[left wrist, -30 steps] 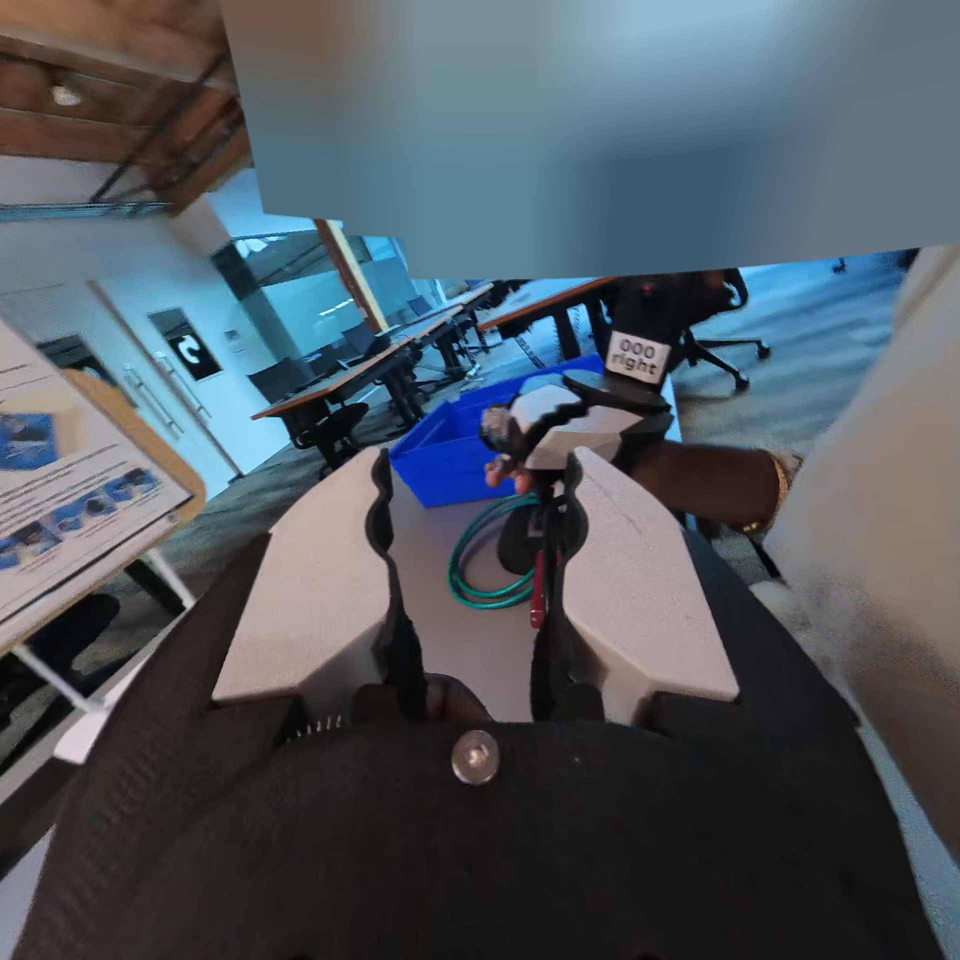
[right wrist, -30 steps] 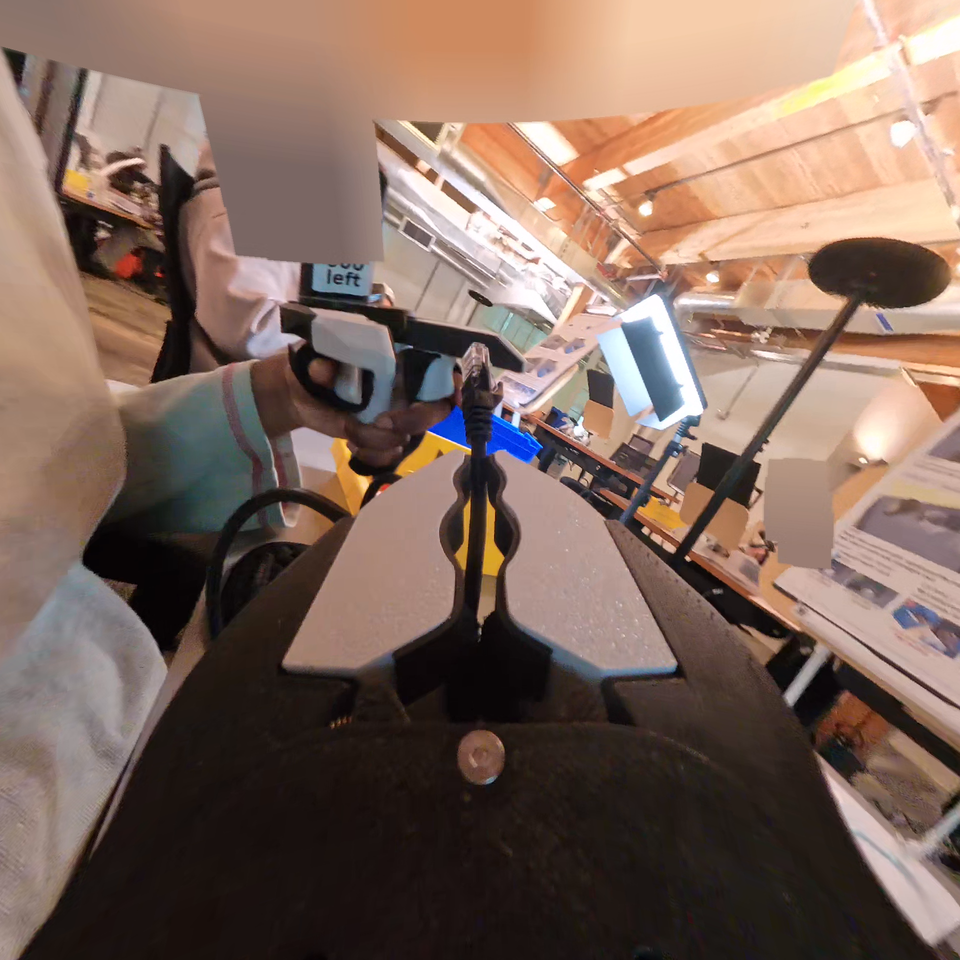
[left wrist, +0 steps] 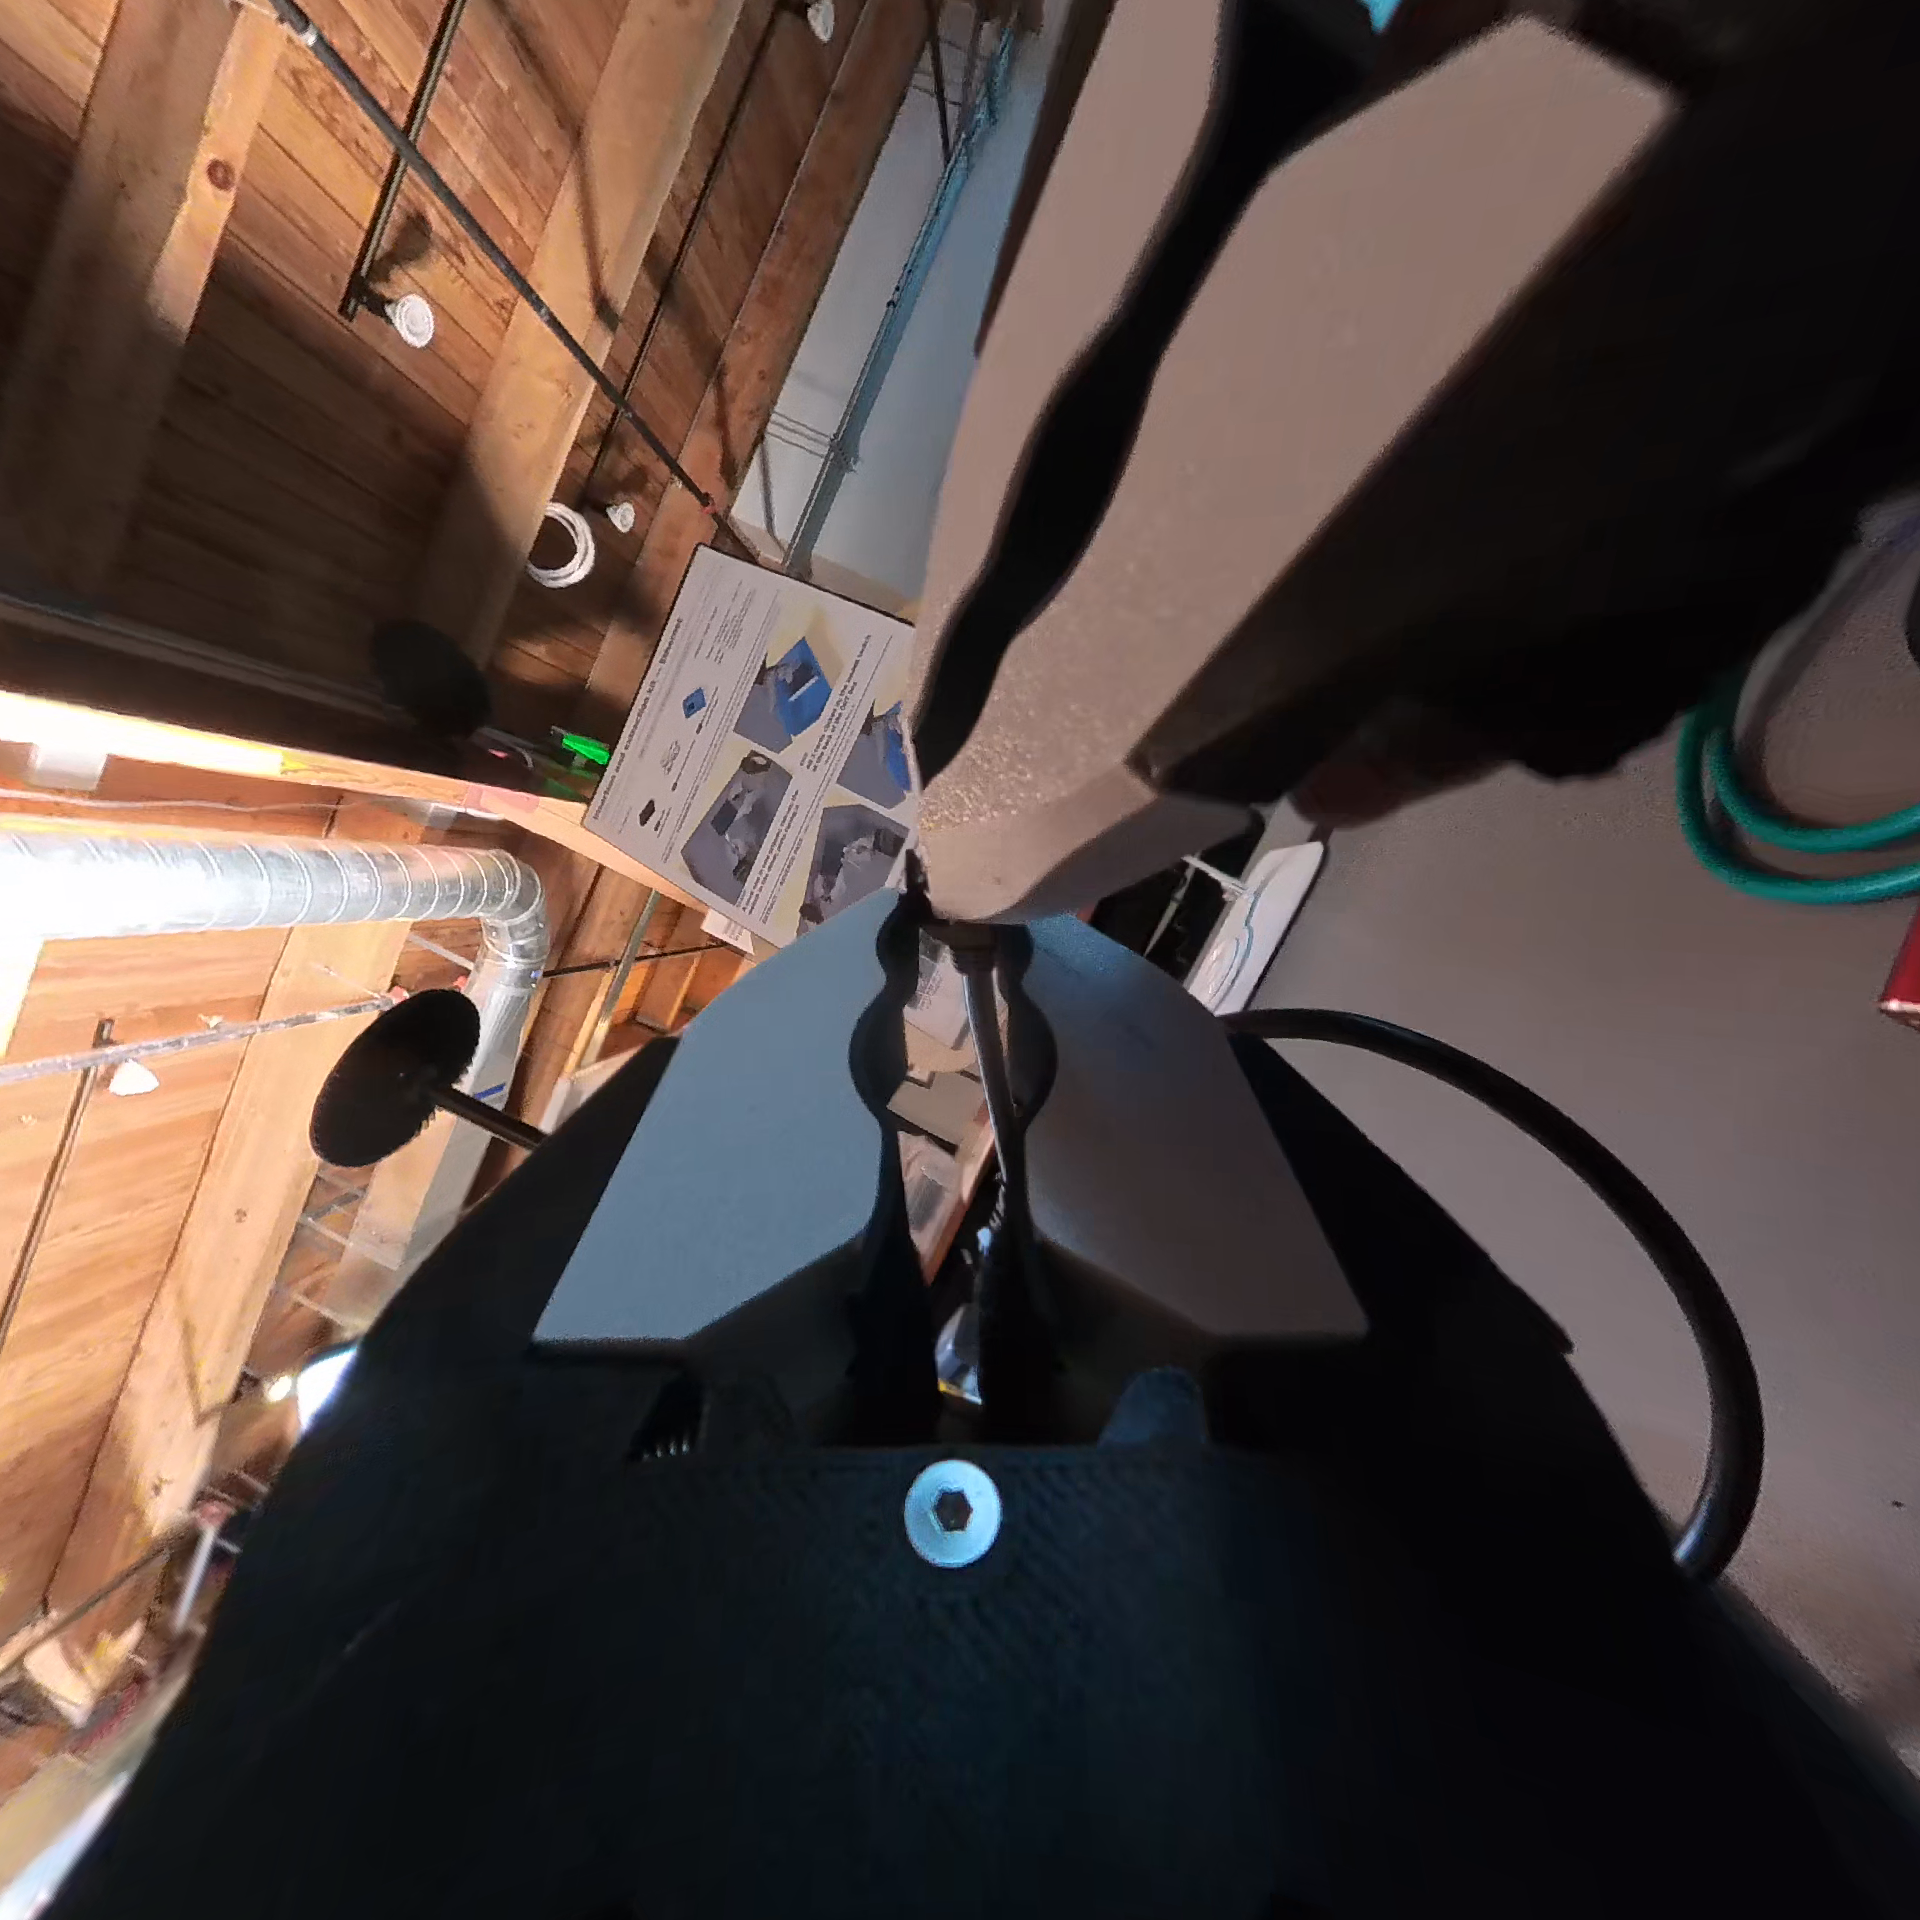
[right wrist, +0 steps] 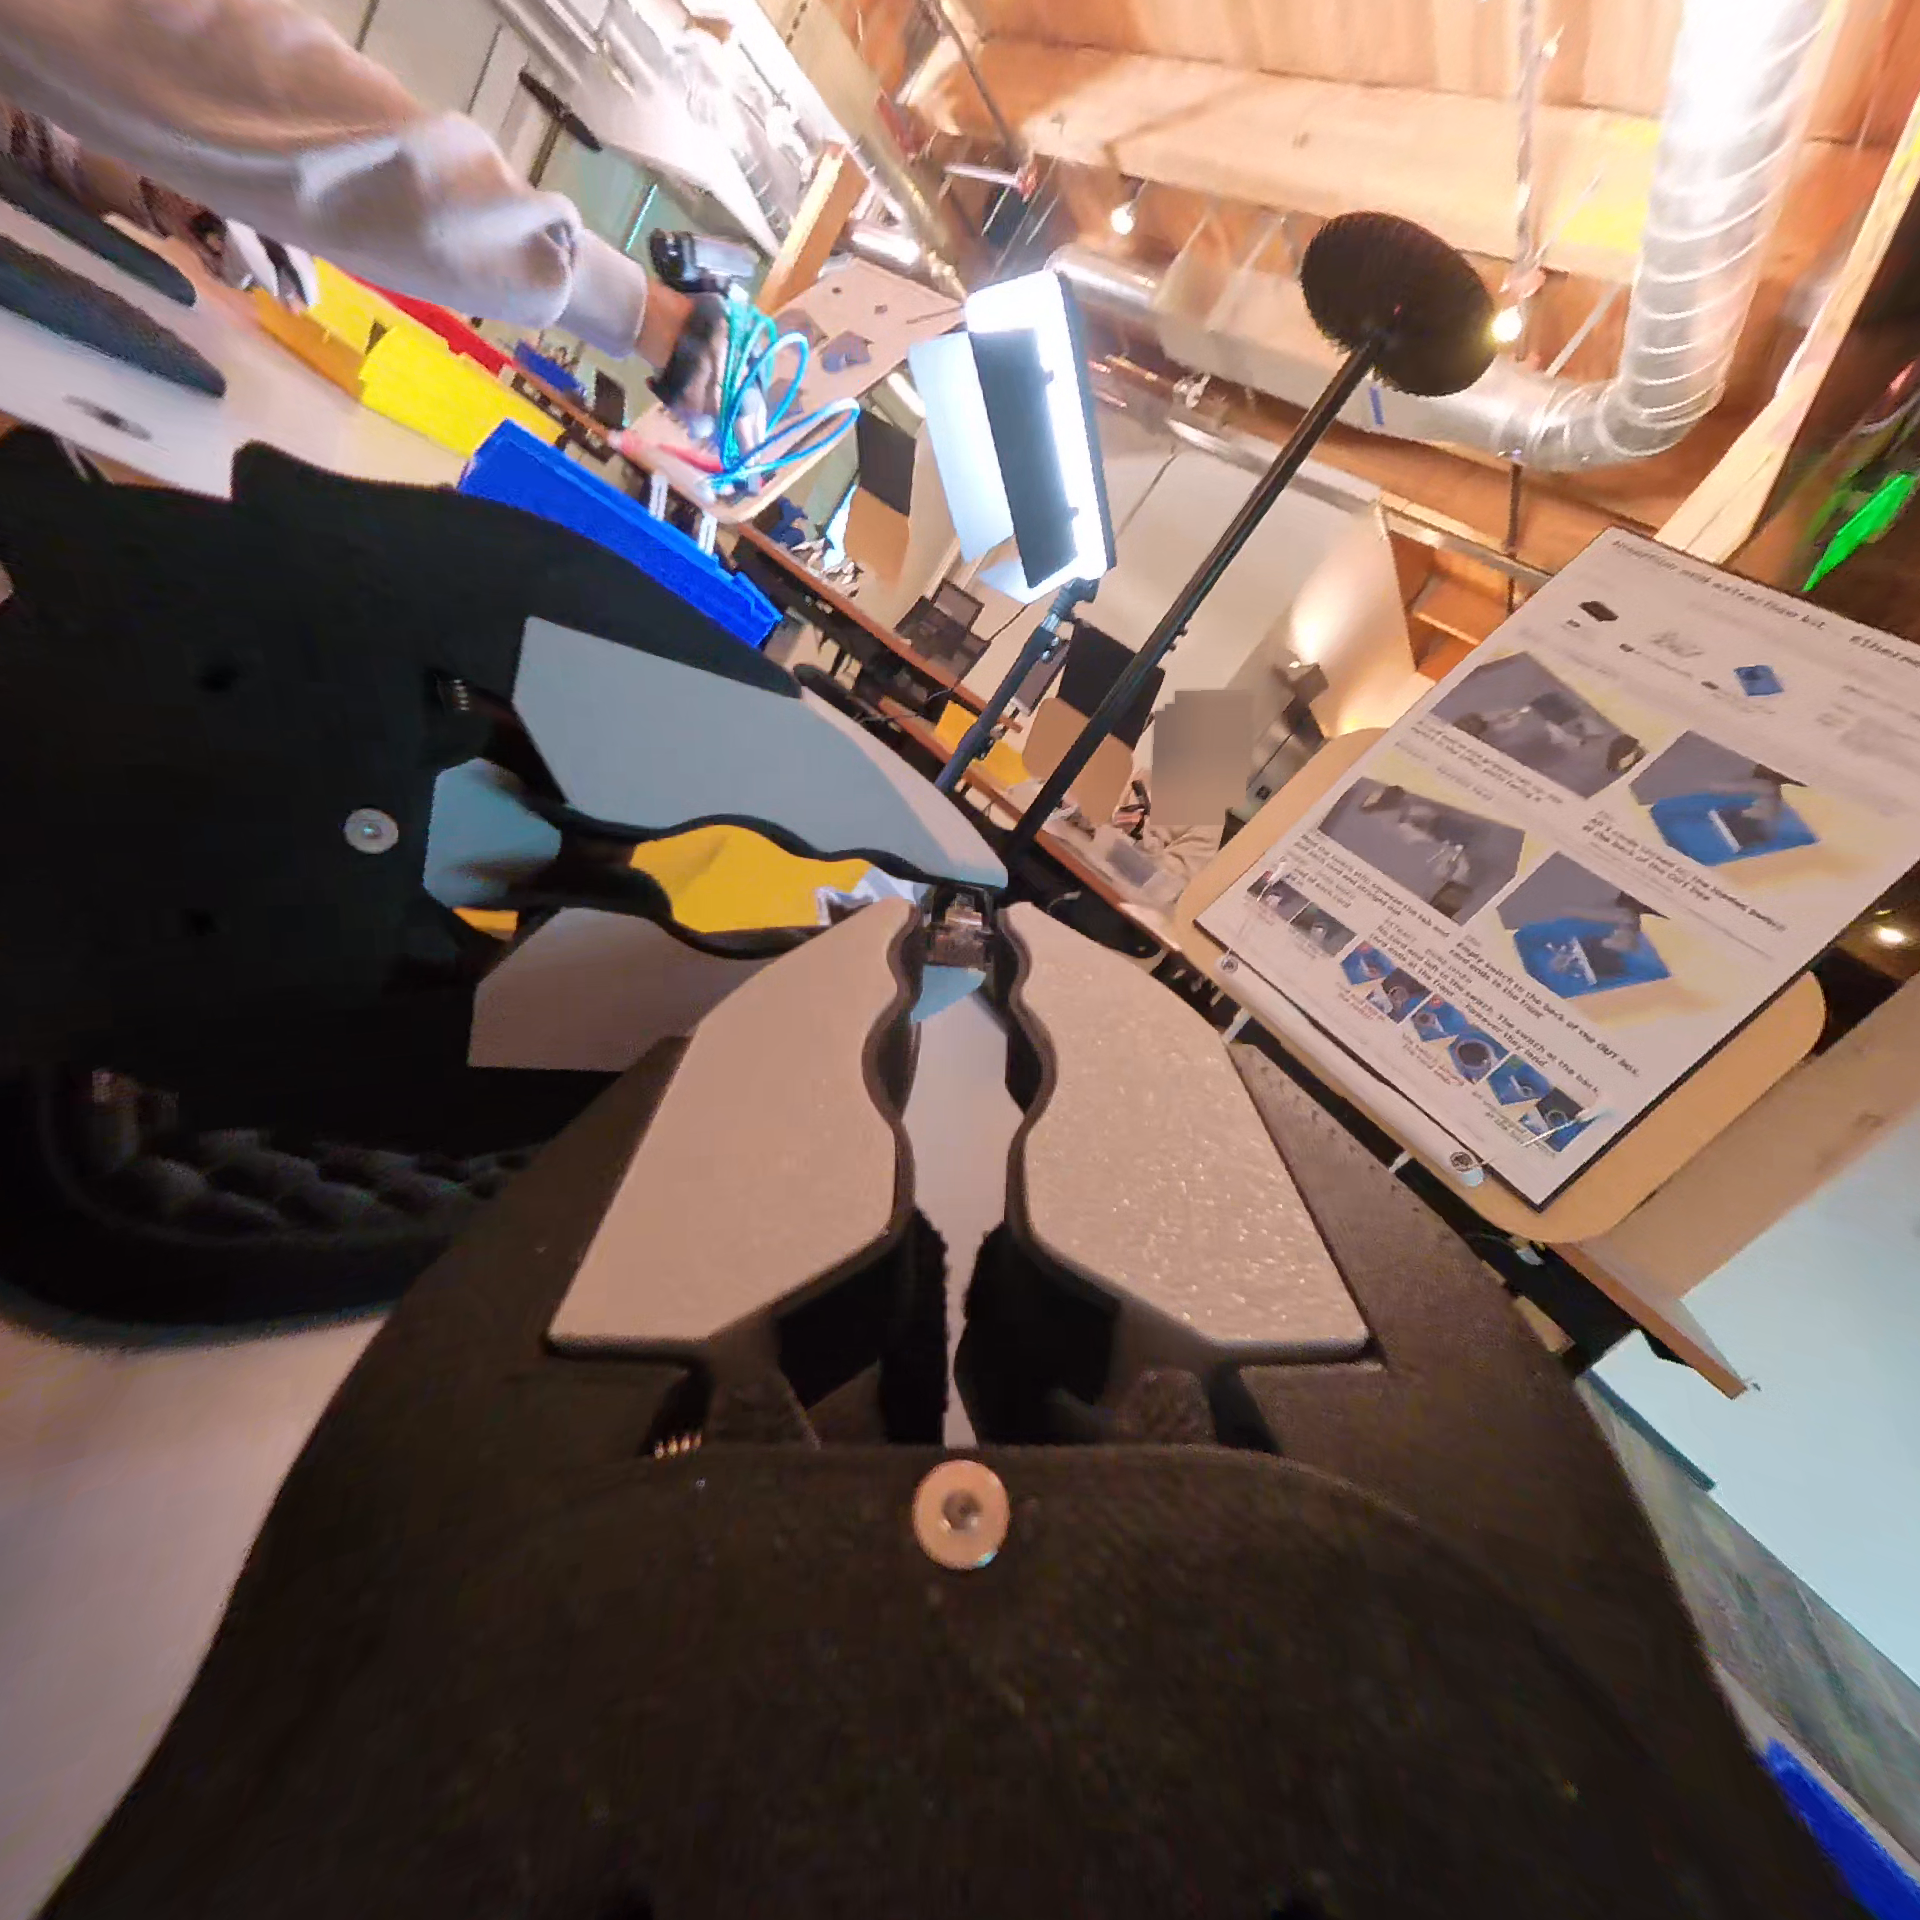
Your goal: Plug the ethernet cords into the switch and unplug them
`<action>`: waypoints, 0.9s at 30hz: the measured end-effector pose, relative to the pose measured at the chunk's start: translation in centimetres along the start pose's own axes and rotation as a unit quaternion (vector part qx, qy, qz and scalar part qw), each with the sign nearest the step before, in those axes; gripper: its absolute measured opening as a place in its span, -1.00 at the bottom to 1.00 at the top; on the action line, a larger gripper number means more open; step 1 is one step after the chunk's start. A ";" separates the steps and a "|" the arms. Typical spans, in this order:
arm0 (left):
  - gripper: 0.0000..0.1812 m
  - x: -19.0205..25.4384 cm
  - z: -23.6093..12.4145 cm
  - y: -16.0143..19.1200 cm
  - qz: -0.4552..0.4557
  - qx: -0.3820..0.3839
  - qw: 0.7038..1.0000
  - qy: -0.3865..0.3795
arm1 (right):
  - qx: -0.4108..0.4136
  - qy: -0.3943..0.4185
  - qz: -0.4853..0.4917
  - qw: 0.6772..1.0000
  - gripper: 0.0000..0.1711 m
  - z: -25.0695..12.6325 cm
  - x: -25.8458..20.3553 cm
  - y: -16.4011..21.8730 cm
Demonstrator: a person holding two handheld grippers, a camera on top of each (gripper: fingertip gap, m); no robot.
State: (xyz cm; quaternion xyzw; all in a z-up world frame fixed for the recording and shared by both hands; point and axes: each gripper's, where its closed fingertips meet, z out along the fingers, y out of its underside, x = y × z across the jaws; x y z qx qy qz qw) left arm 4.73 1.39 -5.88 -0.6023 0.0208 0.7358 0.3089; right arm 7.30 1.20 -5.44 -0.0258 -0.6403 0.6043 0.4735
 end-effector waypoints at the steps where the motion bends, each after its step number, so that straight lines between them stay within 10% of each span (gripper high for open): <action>1: -0.85 0.3 0.0 0.0 0.011 0.005 1.000 0.006 | -0.006 -0.011 0.001 1.000 -0.85 -0.1 0.0 0.3; 13: -0.12 -3.0 -4.5 -2.6 -0.266 0.183 0.908 0.265 | 0.179 -0.247 0.129 0.944 -0.86 -5.5 -0.7 -0.7; 24: -0.55 1.8 -8.0 -4.9 -0.426 0.256 0.702 0.510 | 0.259 -0.325 0.155 0.896 -0.86 -6.2 -3.6 -2.3; 27: -0.70 3.0 -7.5 -4.5 -0.423 0.258 0.704 0.509 | 0.265 -0.327 0.158 0.893 -0.86 -6.5 -3.5 -2.4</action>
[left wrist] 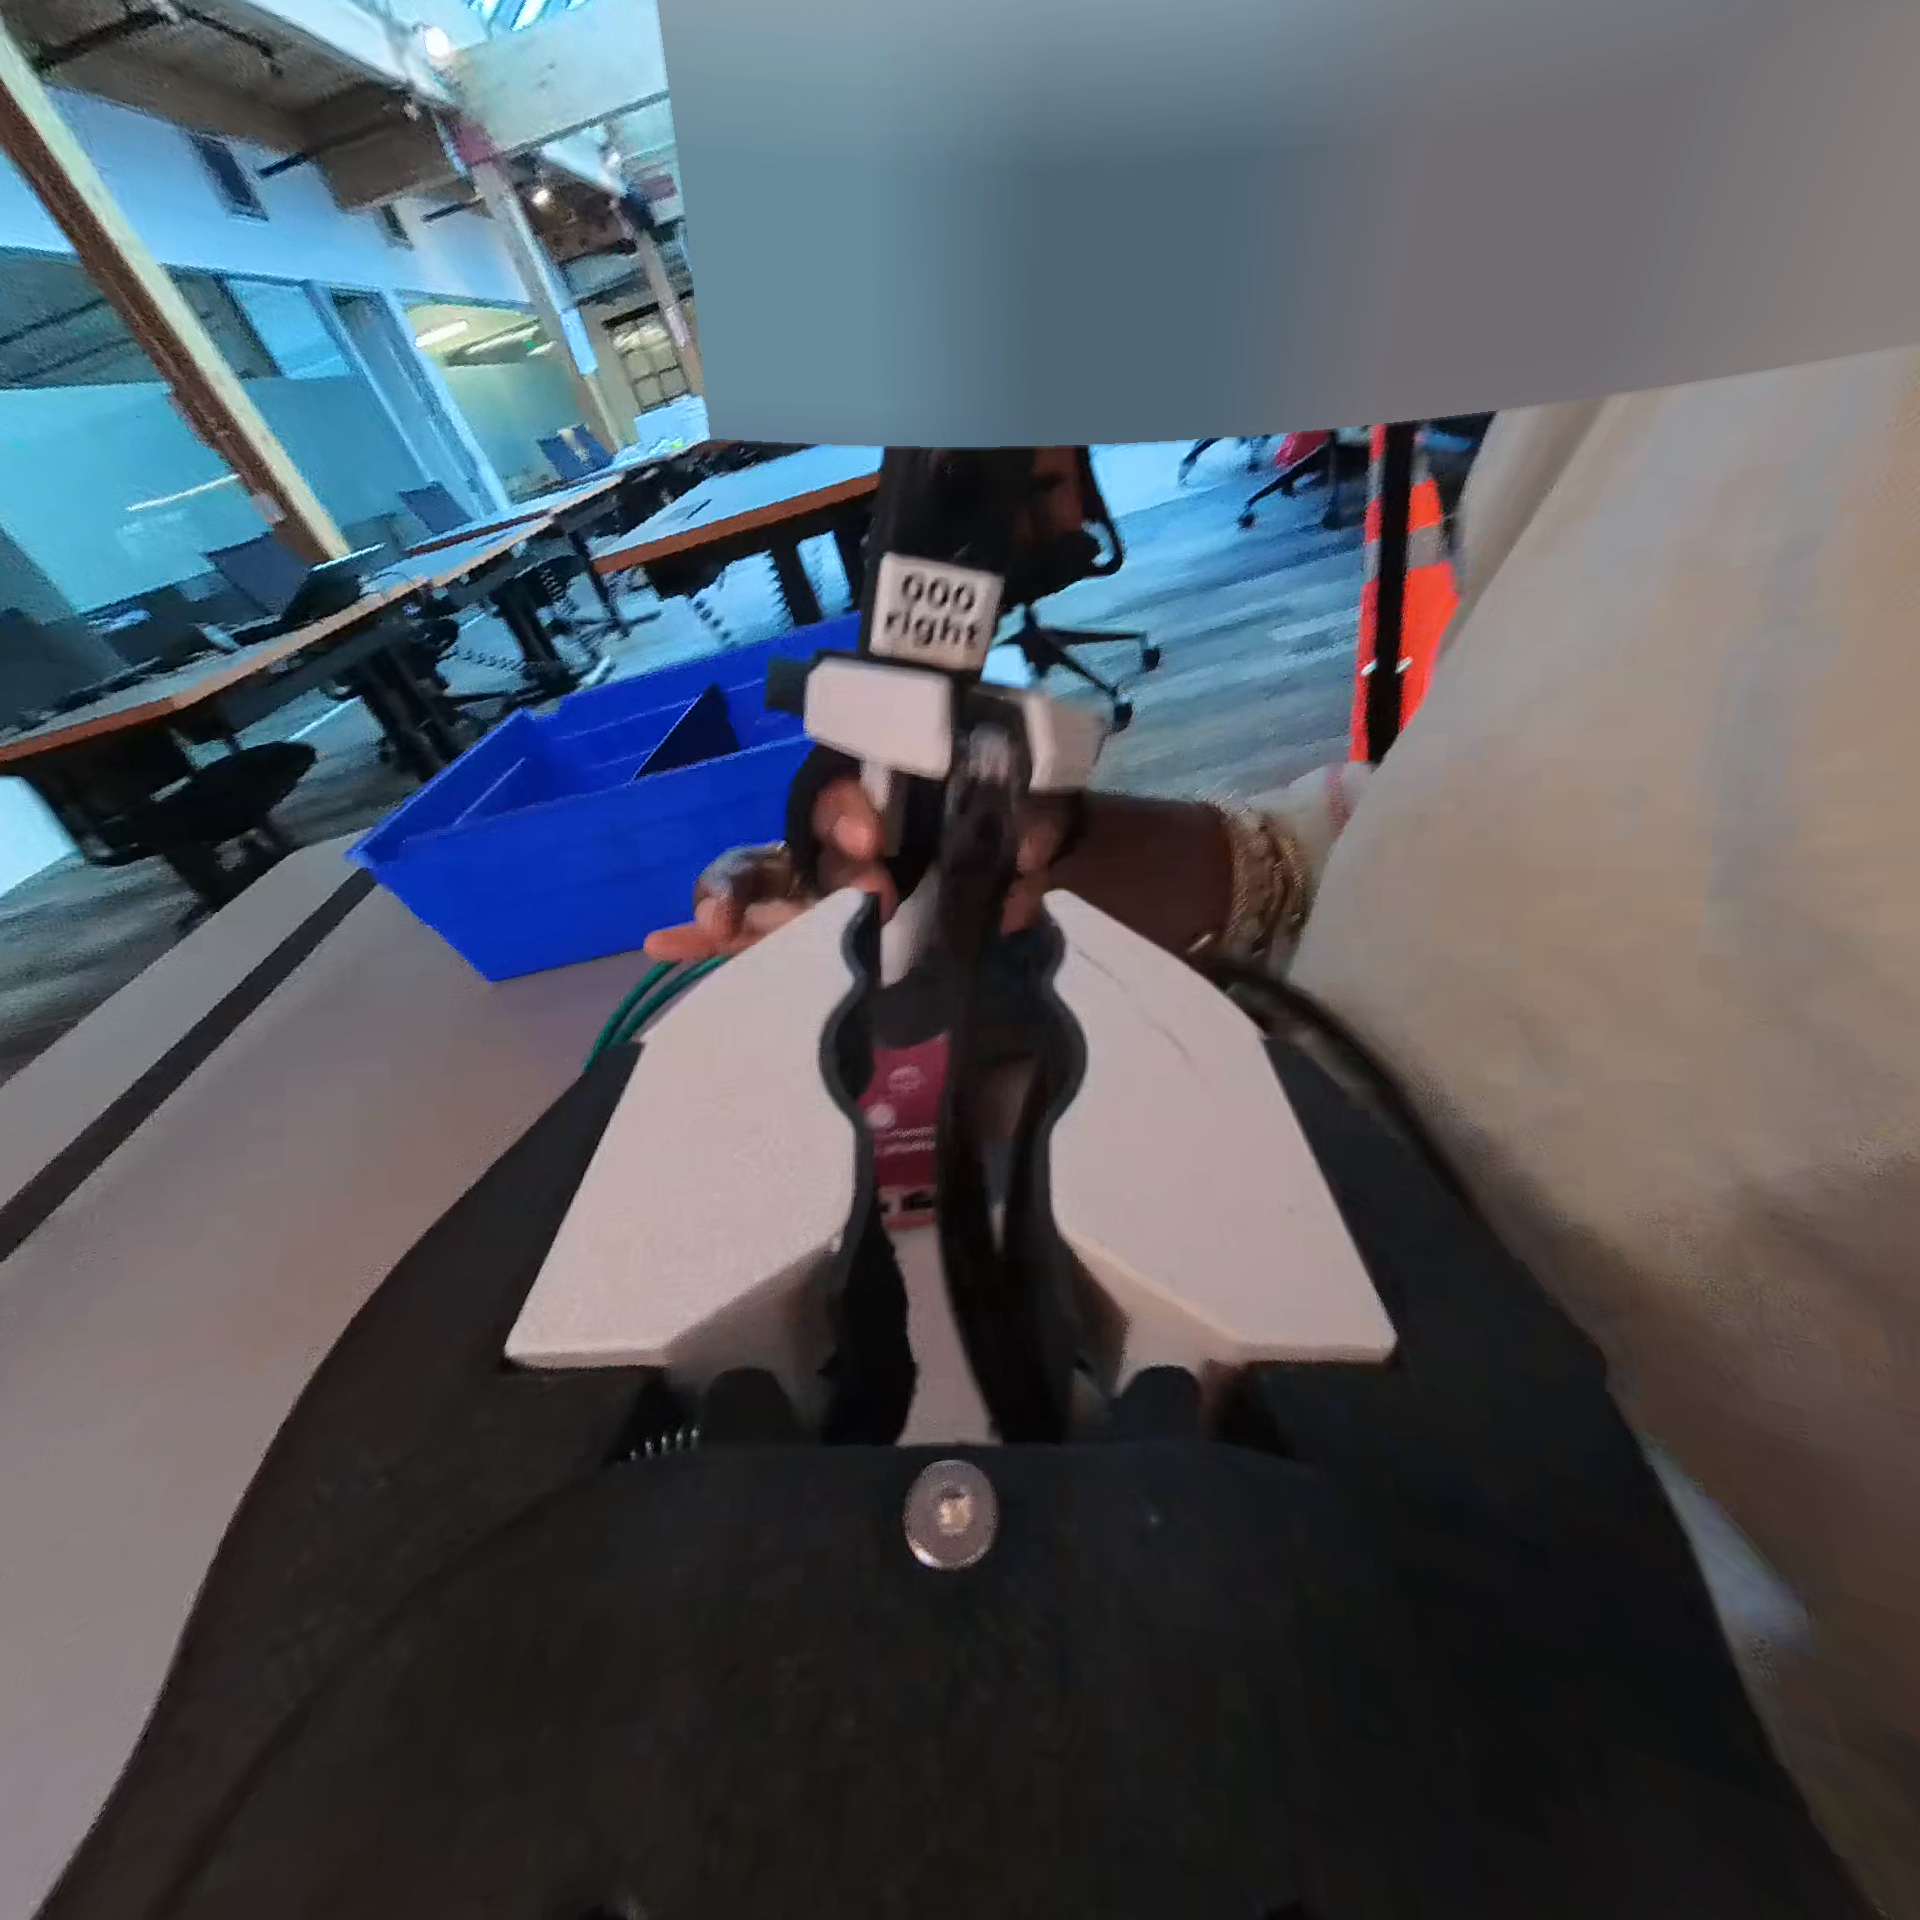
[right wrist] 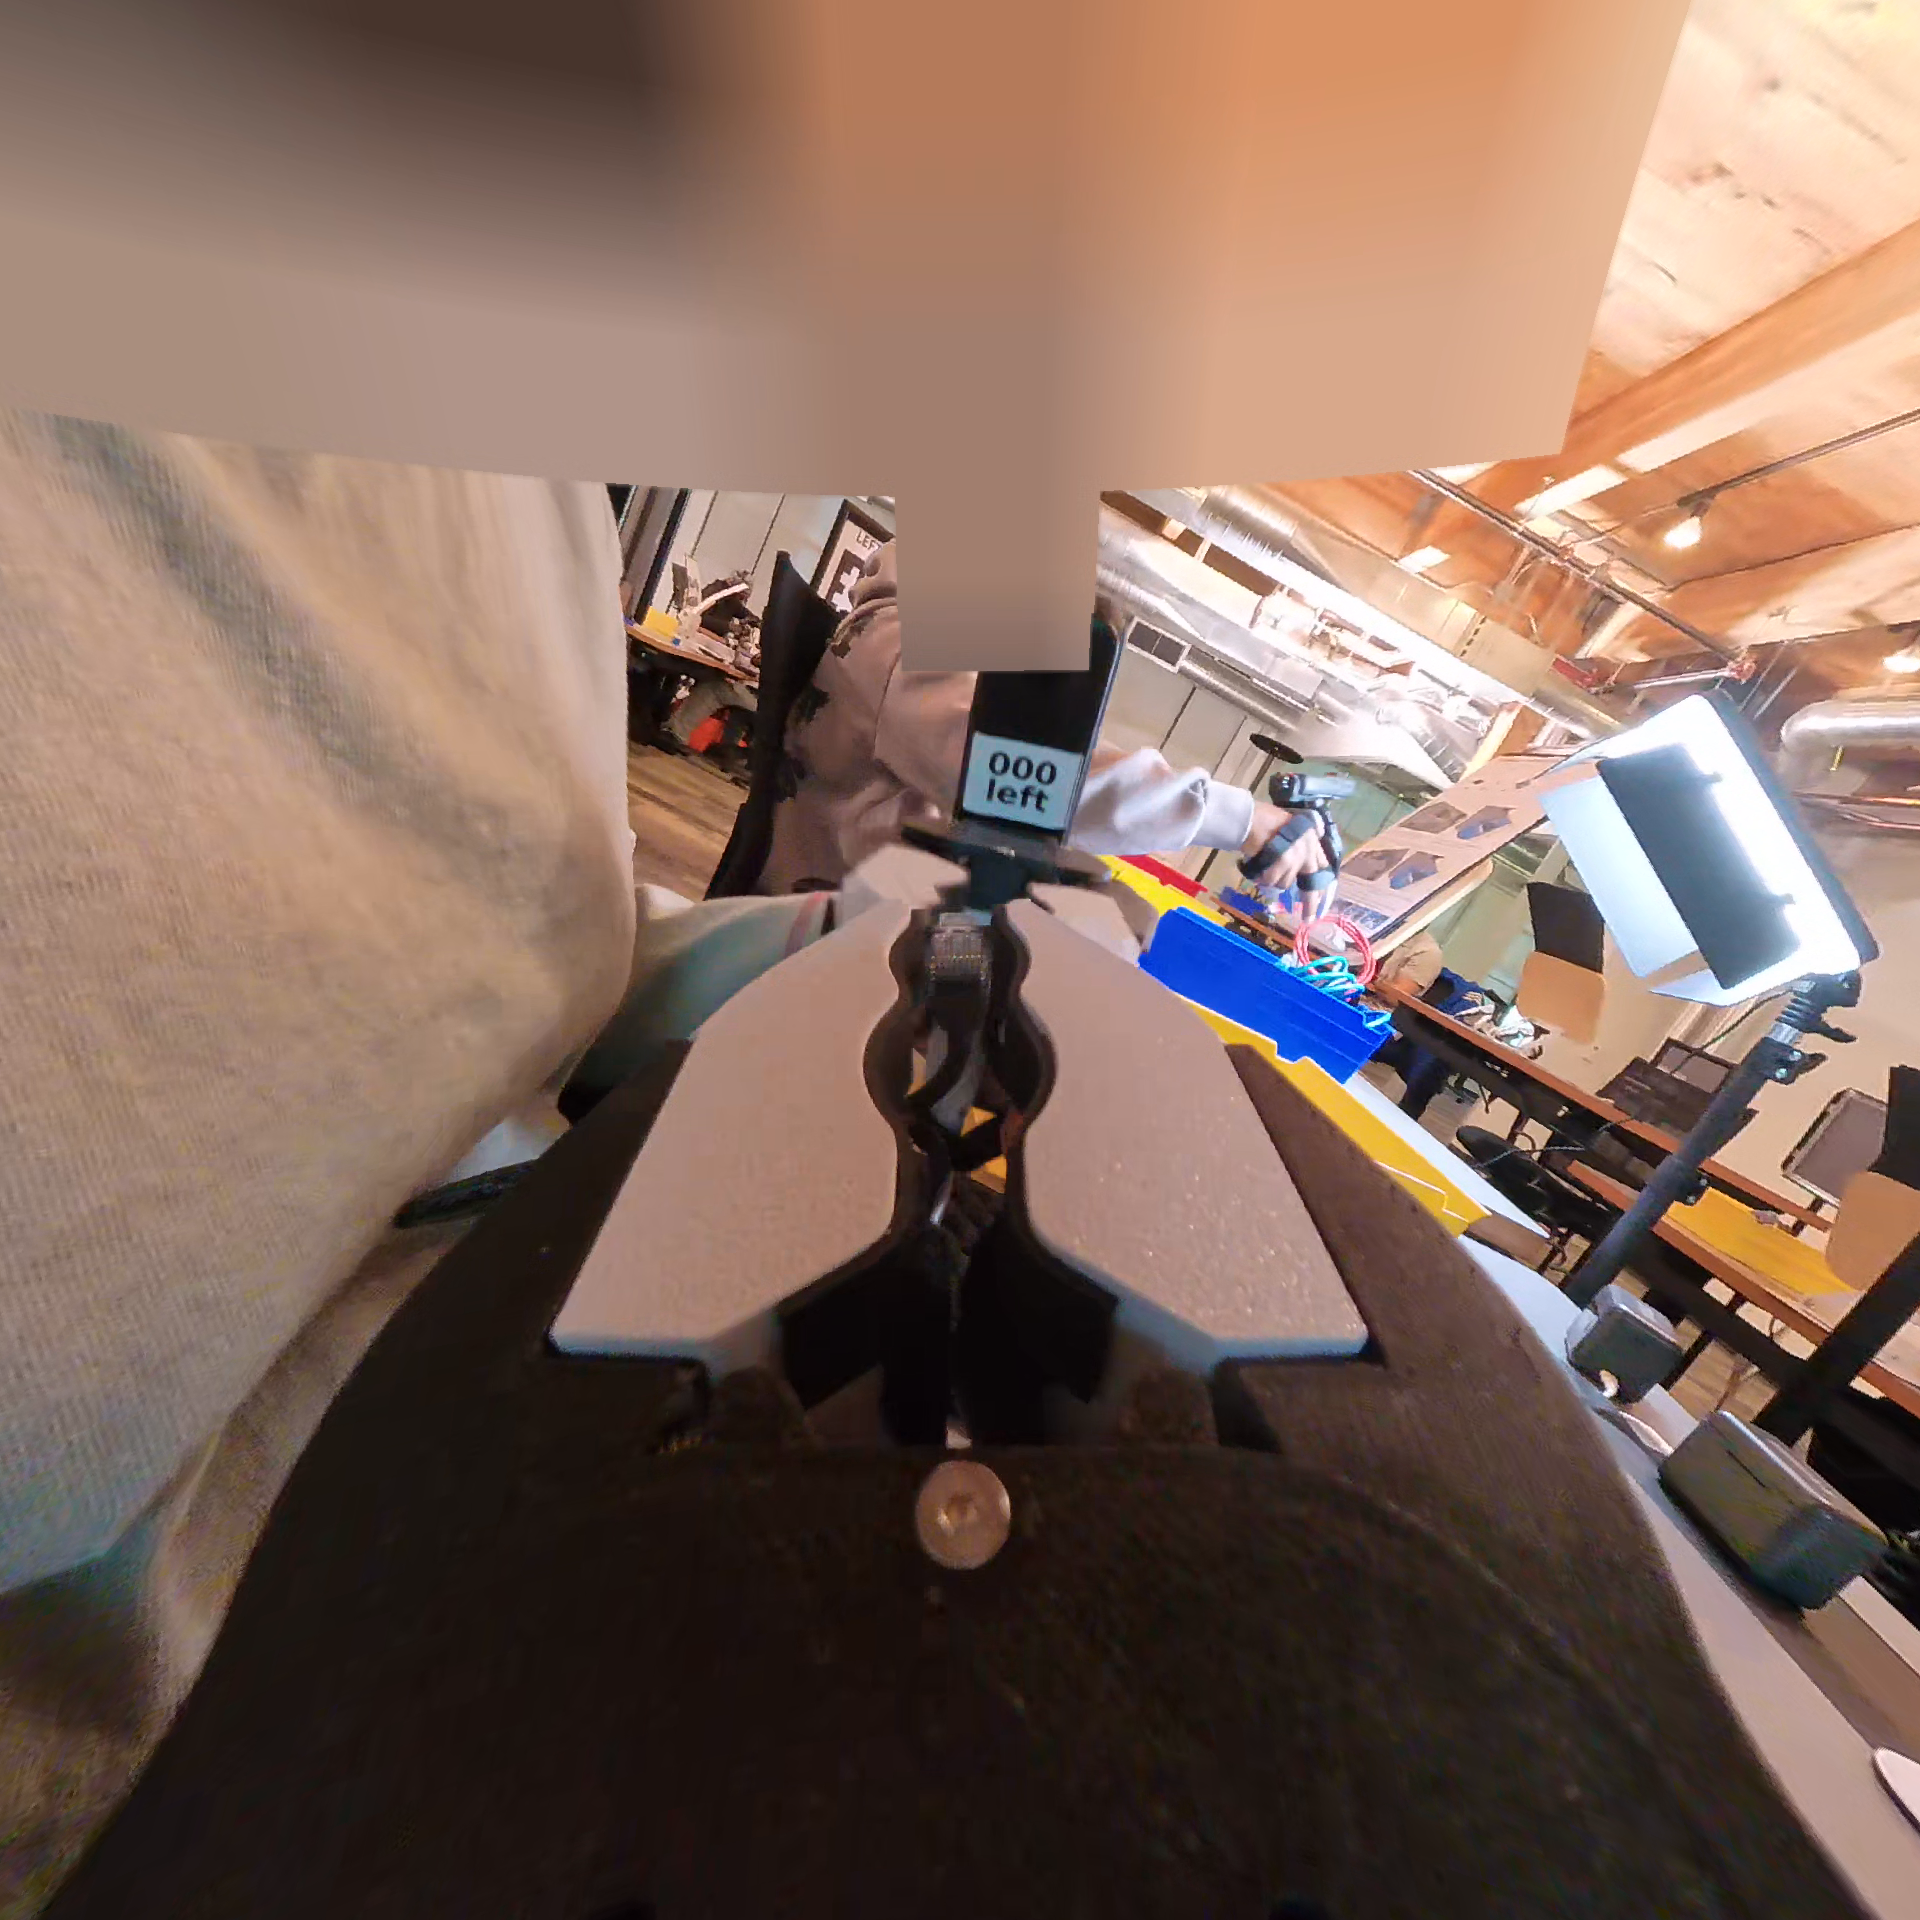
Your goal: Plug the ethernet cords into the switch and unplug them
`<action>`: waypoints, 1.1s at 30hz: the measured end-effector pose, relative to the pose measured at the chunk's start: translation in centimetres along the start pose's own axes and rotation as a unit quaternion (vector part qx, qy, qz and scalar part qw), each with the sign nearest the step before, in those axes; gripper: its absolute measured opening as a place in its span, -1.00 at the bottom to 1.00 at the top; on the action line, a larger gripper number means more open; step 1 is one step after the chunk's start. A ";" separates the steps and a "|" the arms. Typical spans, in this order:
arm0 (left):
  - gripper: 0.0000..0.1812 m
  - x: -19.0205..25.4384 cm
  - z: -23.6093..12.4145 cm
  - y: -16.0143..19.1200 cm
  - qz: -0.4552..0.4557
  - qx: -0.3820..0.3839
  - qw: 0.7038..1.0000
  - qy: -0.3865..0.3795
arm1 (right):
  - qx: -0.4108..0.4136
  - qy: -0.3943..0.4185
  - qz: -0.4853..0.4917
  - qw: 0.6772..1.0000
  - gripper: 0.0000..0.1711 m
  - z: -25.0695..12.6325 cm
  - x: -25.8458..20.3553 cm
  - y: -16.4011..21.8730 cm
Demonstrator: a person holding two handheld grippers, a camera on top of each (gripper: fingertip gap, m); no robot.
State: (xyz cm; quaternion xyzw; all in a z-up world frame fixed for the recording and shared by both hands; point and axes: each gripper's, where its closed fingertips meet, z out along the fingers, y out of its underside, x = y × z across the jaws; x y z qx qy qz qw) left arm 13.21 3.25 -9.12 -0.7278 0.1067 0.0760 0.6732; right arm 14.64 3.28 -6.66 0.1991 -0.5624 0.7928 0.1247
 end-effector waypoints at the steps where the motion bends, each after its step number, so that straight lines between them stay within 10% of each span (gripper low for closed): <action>1: -0.73 -0.5 0.1 0.6 0.005 -0.011 1.000 -0.013 | 0.001 0.002 0.000 1.000 -0.86 -0.1 0.1 0.0; 15: -0.89 -0.4 0.8 0.8 0.029 0.020 0.999 -0.017 | -0.018 0.014 0.000 1.000 -0.86 -0.9 0.6 0.6; 25: -0.89 -2.8 -1.0 3.5 0.140 -0.236 0.951 -0.140 | -0.214 0.061 -0.026 0.975 -0.84 -2.2 2.1 4.4; 33: -0.89 -2.1 -4.2 7.0 0.046 -0.355 0.929 -0.094 | -0.595 -0.023 0.050 0.802 0.10 -10.0 -0.5 11.9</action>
